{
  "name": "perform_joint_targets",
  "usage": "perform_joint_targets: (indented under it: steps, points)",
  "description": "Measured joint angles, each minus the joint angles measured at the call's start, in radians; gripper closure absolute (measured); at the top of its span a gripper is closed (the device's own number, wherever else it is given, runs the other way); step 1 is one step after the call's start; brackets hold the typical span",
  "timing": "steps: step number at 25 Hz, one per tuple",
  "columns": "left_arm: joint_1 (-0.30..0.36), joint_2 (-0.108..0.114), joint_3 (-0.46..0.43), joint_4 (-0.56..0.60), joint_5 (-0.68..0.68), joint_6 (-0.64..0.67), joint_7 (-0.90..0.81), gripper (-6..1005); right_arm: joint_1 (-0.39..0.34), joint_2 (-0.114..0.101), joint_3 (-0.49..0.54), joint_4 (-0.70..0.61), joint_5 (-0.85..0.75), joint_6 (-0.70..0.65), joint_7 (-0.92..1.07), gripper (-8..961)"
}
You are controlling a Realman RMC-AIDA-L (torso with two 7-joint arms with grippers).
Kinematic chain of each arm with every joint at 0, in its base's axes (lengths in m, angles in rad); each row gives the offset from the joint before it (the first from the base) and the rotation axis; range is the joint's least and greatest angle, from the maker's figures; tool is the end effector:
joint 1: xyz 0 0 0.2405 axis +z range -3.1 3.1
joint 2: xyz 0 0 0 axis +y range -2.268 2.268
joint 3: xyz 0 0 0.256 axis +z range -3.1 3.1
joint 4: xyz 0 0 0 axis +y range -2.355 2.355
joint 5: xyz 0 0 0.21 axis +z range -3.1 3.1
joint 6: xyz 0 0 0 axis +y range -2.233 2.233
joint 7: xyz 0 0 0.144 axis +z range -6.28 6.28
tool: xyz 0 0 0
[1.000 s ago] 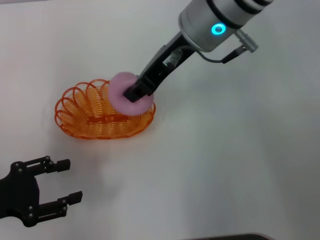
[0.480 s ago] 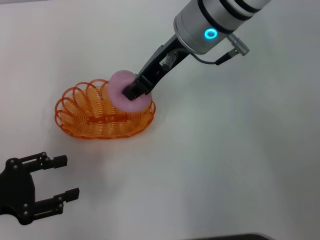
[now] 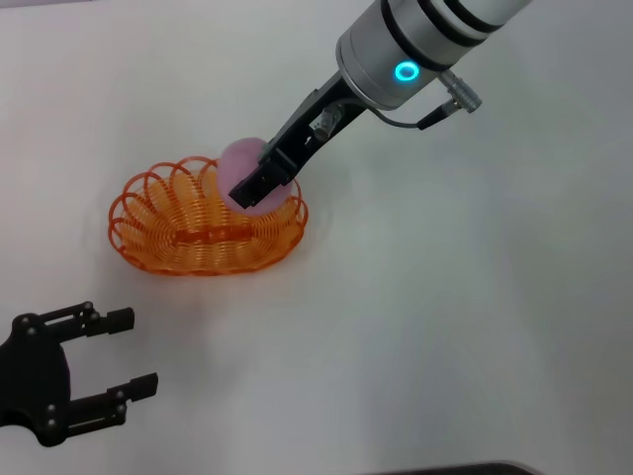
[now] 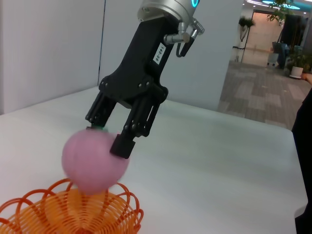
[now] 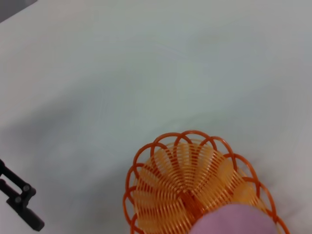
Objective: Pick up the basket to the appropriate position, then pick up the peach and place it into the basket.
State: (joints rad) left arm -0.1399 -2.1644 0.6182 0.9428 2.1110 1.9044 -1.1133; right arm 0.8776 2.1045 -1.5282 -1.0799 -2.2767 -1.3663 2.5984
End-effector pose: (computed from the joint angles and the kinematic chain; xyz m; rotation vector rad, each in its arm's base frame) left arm -0.3180 0.1939 0.0173 -2.7990 -0.4632 -0.6562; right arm 0.0822 0.3686 -0.0743 -2.8843 0.8235 -0.2348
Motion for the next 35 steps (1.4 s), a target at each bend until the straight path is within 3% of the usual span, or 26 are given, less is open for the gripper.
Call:
perform_joint_targets:
  steps: [3,10,17,26,31,35]
  points:
    - [0.0,0.0,0.001,0.003,0.003,0.002,-0.01,291,-0.008,-0.001,0.0,0.0,0.001,0.012,-0.005,210]
    - [0.0,0.0,0.0,0.0,0.003,0.008,-0.011,291,-0.011,0.0,-0.001,0.007,0.012,0.018,-0.019,74]
    - [0.0,0.0,0.0,-0.002,-0.001,0.004,-0.008,291,-0.112,-0.009,0.019,-0.014,0.187,0.009,-0.19,77]
    - [-0.002,-0.001,-0.002,-0.006,-0.006,0.001,-0.006,291,-0.381,-0.015,0.197,-0.03,0.459,-0.096,-0.567,85]
    - [-0.001,-0.001,-0.02,-0.01,-0.007,0.001,-0.001,291,-0.513,-0.015,0.261,0.051,0.589,-0.143,-0.852,84]
    - [-0.001,0.0,-0.024,-0.01,-0.007,0.0,0.019,291,-0.532,-0.018,0.311,0.193,0.601,-0.182,-1.012,84]
